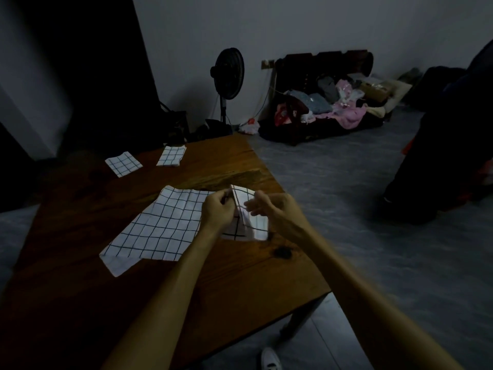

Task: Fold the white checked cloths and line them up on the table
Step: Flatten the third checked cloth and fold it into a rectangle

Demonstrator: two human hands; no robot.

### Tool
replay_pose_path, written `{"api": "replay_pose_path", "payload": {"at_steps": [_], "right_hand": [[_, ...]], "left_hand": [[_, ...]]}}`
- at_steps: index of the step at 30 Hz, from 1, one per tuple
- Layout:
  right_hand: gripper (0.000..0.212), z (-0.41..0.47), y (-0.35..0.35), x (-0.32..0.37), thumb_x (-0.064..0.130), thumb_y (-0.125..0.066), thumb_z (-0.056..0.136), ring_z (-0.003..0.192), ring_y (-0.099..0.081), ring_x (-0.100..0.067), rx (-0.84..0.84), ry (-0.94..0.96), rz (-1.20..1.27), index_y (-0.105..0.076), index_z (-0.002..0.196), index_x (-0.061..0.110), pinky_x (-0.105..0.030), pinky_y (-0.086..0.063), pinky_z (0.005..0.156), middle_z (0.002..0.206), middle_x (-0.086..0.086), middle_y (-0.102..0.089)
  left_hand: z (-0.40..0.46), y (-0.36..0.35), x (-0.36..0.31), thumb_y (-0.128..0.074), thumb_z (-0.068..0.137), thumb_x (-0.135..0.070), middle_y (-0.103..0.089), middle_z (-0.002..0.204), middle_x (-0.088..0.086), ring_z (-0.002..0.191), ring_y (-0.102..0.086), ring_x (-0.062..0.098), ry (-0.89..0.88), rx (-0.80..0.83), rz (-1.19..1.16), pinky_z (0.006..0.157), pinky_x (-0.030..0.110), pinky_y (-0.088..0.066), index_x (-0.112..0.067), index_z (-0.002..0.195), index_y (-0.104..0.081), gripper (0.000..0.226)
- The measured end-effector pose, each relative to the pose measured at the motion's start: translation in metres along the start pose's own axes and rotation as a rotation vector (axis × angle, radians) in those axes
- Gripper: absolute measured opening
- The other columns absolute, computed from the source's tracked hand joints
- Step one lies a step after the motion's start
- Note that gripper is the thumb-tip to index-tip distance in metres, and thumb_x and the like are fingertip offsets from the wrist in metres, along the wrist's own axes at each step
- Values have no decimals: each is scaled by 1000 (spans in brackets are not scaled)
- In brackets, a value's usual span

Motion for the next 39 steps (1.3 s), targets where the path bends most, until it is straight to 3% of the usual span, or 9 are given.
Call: {"api": "replay_pose_path", "payload": {"at_steps": [2, 6, 10, 13, 15, 23, 27, 37, 39], "right_hand": [[42, 2, 8, -3, 42, -39, 96, 91, -67, -15, -94, -10, -39, -68, 103, 13, -30, -55, 79, 102, -5, -70], [34, 11, 11, -10, 25, -51, 98, 114, -55, -20, -158, 87, -430, -57, 129, 12, -36, -50, 93, 128, -7, -58], [23, 17, 11, -12, 22, -49, 97, 96, -59, -19, -195, 142, -518, -66, 111, 14, -44, -51, 82, 107, -4, -66], [18, 16, 11, -12, 24, -51, 96, 82, -60, -17, -195, 114, -495, -68, 98, 17, -42, -53, 74, 93, 0, -69], [20, 15, 11, -11, 27, -54, 96, 82, -61, -17, -186, 85, -487, -69, 102, 15, -39, -54, 72, 95, -1, -70], [21, 15, 7, -2, 27, -56, 94, 83, -64, -13, -168, 128, -364, -69, 105, 14, -35, -57, 72, 97, -1, -71], [18, 14, 9, 3, 24, -56, 95, 72, -61, -15, -222, 179, -448, -68, 102, 13, -39, -53, 62, 88, -2, -69], [17, -4, 29, -9, 27, -55, 95, 68, -60, -15, -302, 230, -584, -67, 92, 15, -26, -46, 56, 82, -1, -68], [18, -7, 29, -17, 27, -55, 95, 65, -59, -18, -289, 220, -620, -65, 91, 13, -31, -48, 55, 78, -3, -66]], "left_hand": [[-4, -8, -9, -44, 97, -15, -63, 79, -4, 65, -54, 7, -51, 95, -24, 54, 19, -42, -16, 104, -65, 23], [-11, -20, -20, -40, 99, -12, -63, 89, 3, 70, -52, 10, -79, 232, -70, 56, 21, -45, -16, 117, -61, 28], [-14, -25, -23, -34, 97, -44, -63, 88, 17, 76, -57, 31, -118, 278, -38, 70, 41, -48, -22, 101, -63, 36], [-15, -17, -24, -32, 98, -49, -48, 70, -2, 64, -45, 9, -72, 235, -56, 61, 25, -37, -21, 83, -54, 38], [-15, -11, -34, -40, 97, -42, -51, 72, -10, 64, -47, 3, -163, 184, 13, 58, 20, -36, -27, 89, -58, 25], [-9, 0, -45, -54, 94, -26, -61, 76, -5, 69, -55, 9, -304, 76, 90, 58, 23, -41, -17, 86, -65, 16], [-8, 7, -47, -54, 95, -25, -61, 74, -11, 64, -54, 3, -310, -30, 60, 52, 14, -39, -19, 86, -62, 14], [0, 44, -46, -51, 96, -23, -52, 74, -13, 67, -49, -3, -312, -283, 47, 57, 5, -40, -11, 90, -58, 16], [1, 44, -45, -51, 96, -23, -53, 75, -11, 69, -49, -4, -314, -291, 62, 59, 4, -39, -9, 91, -59, 16]]}}
Point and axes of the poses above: each hand's wrist, its own z-axis towards the middle knuckle, its own y-axis out of the back of the hand, x = y × z, the point moved 9 cm from there along z, towards the middle knuckle
